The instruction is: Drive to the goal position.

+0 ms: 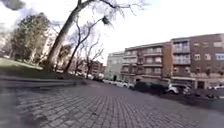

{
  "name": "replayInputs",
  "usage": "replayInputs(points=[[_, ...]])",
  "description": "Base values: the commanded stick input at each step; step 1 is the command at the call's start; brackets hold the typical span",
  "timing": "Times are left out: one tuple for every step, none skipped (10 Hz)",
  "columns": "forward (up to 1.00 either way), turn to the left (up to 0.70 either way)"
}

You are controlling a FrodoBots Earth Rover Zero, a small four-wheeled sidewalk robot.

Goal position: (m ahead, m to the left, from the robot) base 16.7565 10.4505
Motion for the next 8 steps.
replayInputs(points=[[0.70,-0.35],[0.70,-0.35],[0.70,-0.35],[0.70,-0.35],[0.70,-0.35],[0.70,-0.35],[0.70,-0.35],[0.70,-0.26]])
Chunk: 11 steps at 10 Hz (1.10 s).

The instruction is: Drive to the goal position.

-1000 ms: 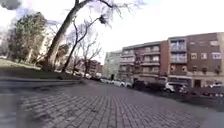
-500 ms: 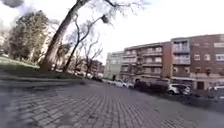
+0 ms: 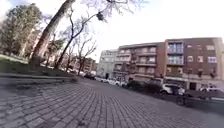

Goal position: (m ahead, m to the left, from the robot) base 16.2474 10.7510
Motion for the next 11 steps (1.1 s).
replayInputs(points=[[0.70,-0.01],[0.70,0.00],[0.70,0.00],[0.70,0.00],[0.70,0.00],[0.70,0.00],[0.70,-0.07],[0.70,-0.28],[0.70,-0.35],[0.70,-0.35],[0.70,-0.35]])
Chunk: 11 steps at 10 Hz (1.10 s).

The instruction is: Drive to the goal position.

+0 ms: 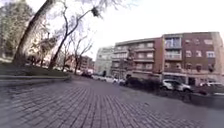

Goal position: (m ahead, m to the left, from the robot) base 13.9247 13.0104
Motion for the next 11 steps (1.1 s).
replayInputs(points=[[0.70,-0.29],[0.70,-0.14],[0.70,0.00],[0.70,0.00],[0.70,0.00],[0.70,0.00],[0.70,0.00],[0.70,0.00],[0.70,0.00],[0.70,0.00],[0.70,0.00]])
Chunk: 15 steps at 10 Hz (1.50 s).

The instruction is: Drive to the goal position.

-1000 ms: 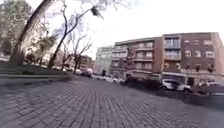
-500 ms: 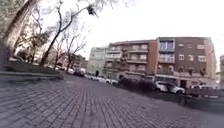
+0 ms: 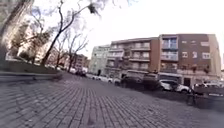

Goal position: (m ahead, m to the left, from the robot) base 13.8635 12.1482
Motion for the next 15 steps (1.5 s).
replayInputs(points=[[0.70,0.00],[0.70,0.00],[0.70,0.00],[0.70,0.00],[0.70,0.00],[0.70,0.00],[0.70,0.00],[0.70,0.00],[0.70,0.00],[0.70,0.00],[0.70,0.00],[0.70,0.00],[0.70,0.00],[0.70,0.00],[0.70,0.00]])
